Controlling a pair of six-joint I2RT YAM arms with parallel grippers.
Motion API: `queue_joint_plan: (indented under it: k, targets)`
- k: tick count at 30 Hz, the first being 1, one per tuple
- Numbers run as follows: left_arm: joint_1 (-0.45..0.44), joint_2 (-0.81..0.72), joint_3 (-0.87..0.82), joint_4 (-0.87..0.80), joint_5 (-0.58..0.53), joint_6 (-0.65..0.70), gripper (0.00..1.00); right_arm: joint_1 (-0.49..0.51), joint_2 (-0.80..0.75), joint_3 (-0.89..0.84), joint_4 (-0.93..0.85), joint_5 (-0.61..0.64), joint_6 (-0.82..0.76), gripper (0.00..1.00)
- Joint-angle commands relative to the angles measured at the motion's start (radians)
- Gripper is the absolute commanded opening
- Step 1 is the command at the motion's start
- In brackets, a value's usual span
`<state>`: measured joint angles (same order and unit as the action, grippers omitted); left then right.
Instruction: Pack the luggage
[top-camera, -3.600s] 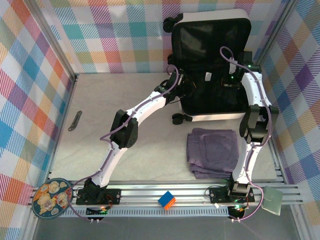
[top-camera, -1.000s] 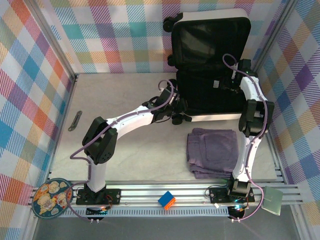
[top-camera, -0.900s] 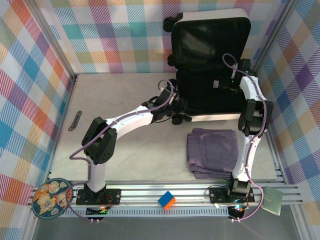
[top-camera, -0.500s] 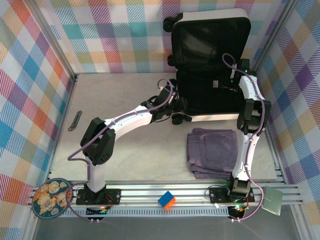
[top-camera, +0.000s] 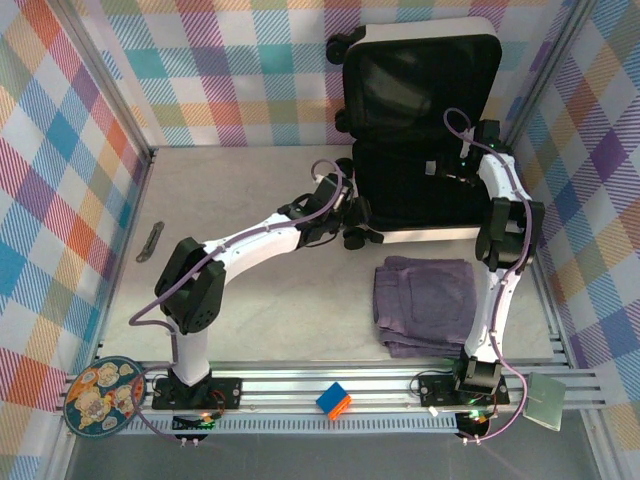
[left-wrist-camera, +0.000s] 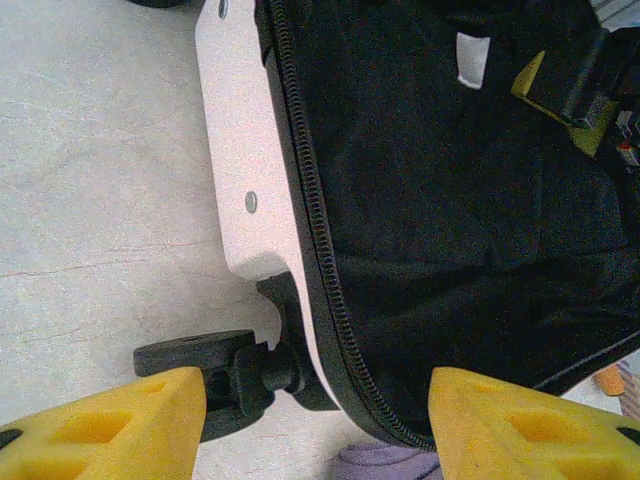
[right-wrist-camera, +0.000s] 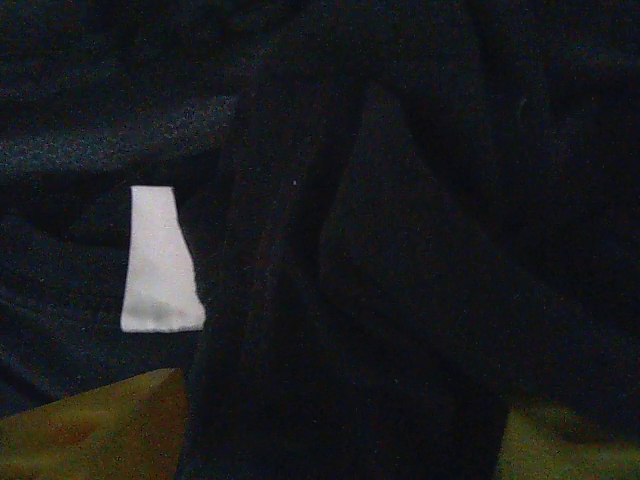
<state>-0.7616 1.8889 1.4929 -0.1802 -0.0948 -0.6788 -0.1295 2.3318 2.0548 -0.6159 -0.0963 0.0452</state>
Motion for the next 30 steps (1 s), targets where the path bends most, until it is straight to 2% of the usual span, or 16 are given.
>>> queue_joint_plan:
  k: [1, 10, 16, 24, 30]
  targets:
    - [-0.010, -0.061, -0.016, 0.010, -0.023, 0.030, 0.61, 0.014, -0.085, -0.021, 0.040, -0.023, 0.020, 0.72]
    - [-0.012, -0.124, -0.079, 0.024, -0.026, 0.044, 0.61, 0.012, -0.262, -0.128, 0.089, -0.002, 0.022, 0.74]
    - [-0.016, -0.182, -0.141, 0.012, -0.025, 0.063, 0.61, 0.013, -0.397, -0.269, 0.125, 0.024, 0.026, 0.74]
    - [-0.042, -0.266, -0.281, -0.006, 0.016, 0.098, 0.61, 0.017, -0.643, -0.599, 0.164, 0.050, 0.073, 0.74]
    - [-0.150, -0.277, -0.403, 0.043, 0.028, 0.073, 0.61, 0.018, -0.938, -0.966, 0.182, 0.064, 0.166, 0.74]
